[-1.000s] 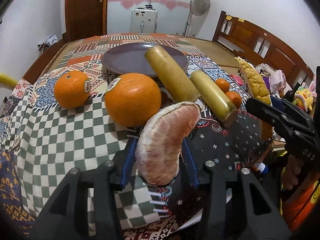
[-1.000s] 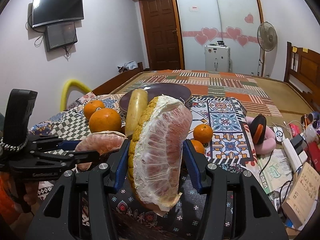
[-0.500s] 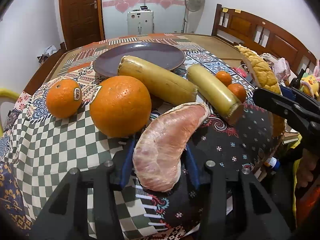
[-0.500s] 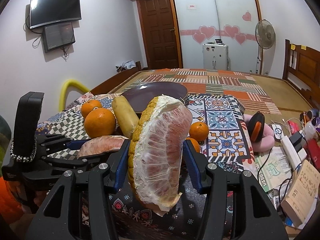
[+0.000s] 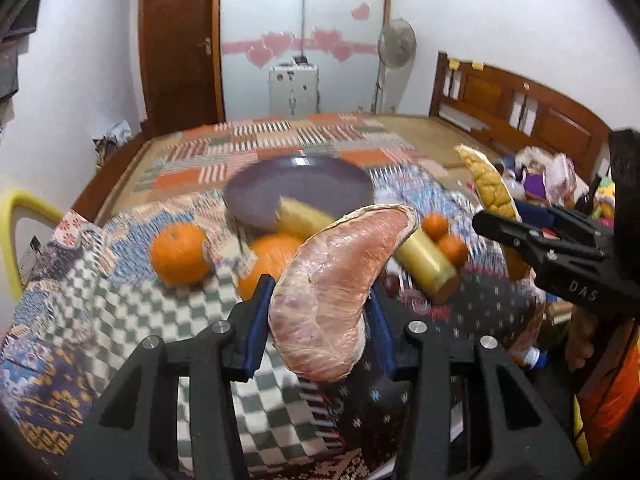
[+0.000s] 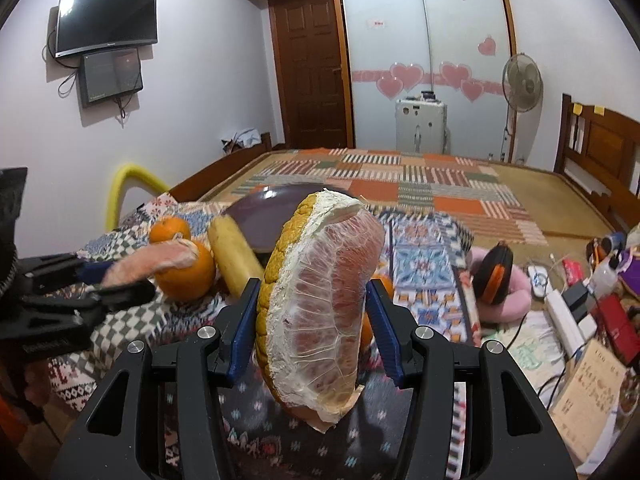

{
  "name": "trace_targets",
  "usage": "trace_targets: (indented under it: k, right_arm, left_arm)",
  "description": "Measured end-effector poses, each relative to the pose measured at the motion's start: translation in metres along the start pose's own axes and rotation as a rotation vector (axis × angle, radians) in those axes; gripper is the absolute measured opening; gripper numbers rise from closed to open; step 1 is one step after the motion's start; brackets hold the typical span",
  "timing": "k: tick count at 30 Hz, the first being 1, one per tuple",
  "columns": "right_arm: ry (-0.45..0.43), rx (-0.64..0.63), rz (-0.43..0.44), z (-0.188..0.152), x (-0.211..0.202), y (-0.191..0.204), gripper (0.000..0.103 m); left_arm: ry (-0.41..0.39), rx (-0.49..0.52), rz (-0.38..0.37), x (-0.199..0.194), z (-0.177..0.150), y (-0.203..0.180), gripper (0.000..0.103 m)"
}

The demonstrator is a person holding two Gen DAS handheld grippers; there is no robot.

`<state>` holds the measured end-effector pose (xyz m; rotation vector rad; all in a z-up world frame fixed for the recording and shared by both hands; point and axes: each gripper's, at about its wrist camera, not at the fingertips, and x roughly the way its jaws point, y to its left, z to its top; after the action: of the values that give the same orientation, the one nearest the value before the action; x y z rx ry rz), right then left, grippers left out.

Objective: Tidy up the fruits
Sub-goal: 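Carry the pomelo segment toward the dark plate with the left tool while the right tool holds its segment, then lower the pomelo segment onto the dark plate and open the left tool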

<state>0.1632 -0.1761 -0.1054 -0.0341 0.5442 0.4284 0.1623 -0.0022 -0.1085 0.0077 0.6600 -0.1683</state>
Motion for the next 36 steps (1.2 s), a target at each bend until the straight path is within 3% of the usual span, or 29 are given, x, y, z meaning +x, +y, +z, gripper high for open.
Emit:
trace_targets:
  k: [9,16,18,20,23,36]
  right_arm:
    - [-0.091,-0.059,-0.043,0.043,0.006,0.005,0.049]
    - [-0.141,-0.071,-0.049,0.068,0.022,0.007,0.049]
    - [-0.148,-0.078,-0.047,0.072,0.028,0.009,0.049]
    - [-0.152,-0.084,-0.049,0.076,0.034,0.010,0.049]
    - [-0.136,-0.090,-0.042,0.078,0.051,0.011,0.049]
    - [0.029,-0.116,-0.029,0.069,0.104,0.006,0.049]
  left_arm:
    - [-0.103,-0.015,0.053,-0.008,0.050,0.023,0.045]
    - [-0.130,-0.026,0.100,0.010,0.080,0.038,0.043]
    - [-0.131,-0.028,0.104,0.018,0.087,0.042,0.037]
    - [-0.128,-0.023,0.099,0.024,0.092,0.045,0.025]
    - [-0.138,0.004,0.113,0.034,0.098,0.044,0.023]
    - [0.036,-0.001,0.091,0.095,0.082,0.078,0.023]
